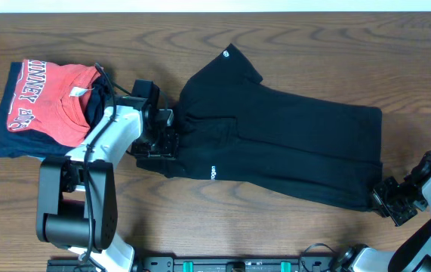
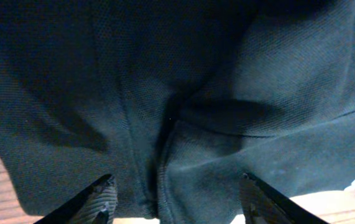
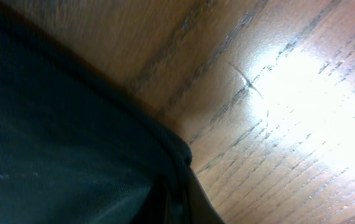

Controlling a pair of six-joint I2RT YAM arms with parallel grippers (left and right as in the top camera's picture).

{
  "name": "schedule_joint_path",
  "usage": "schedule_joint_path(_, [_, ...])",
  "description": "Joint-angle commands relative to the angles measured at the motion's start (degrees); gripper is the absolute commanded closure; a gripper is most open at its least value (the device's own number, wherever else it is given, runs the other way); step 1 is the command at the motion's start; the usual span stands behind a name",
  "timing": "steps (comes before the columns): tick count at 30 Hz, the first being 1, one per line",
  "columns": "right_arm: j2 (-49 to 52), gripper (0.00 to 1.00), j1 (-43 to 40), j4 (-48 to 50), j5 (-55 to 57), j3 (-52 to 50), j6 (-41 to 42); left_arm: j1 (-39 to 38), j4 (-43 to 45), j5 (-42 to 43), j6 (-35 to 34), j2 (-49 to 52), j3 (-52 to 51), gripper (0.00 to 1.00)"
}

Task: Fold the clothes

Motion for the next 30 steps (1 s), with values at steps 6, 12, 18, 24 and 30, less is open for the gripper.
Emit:
schedule_joint_path(6, [0.4,0.98,-0.2,0.2,0.8,-1.0,-0.3,-3.0,2.8,0.7,0.1,-0.6,-2.5,0.86])
schedule_joint_path(12, [0.4,0.97,-0.2,-0.2,0.8,-0.9,-2.1,-1.8,-0.5,-7.6,-0.6,-0.7,-0.3,0.94])
schedule_joint_path(18, [0.3,0.98,-0.2,-2.7,2.9,0.0,-3.7,1.2,-1.7,-9.8,-2.1,-1.8,3.9,0.94])
schedule_joint_path(24, [0.4,0.95,-0.2,-2.8,6.8,0.1,-1.8,1.3,0.1,-9.7,-2.1,-1.9,5.5,0.94])
schedule_joint_path(30, [0.3,0.73,-0.2,-2.7,6.3,0.1,-1.9,1.3,-1.3,-9.8,-2.1,-1.9,5.5,0.67])
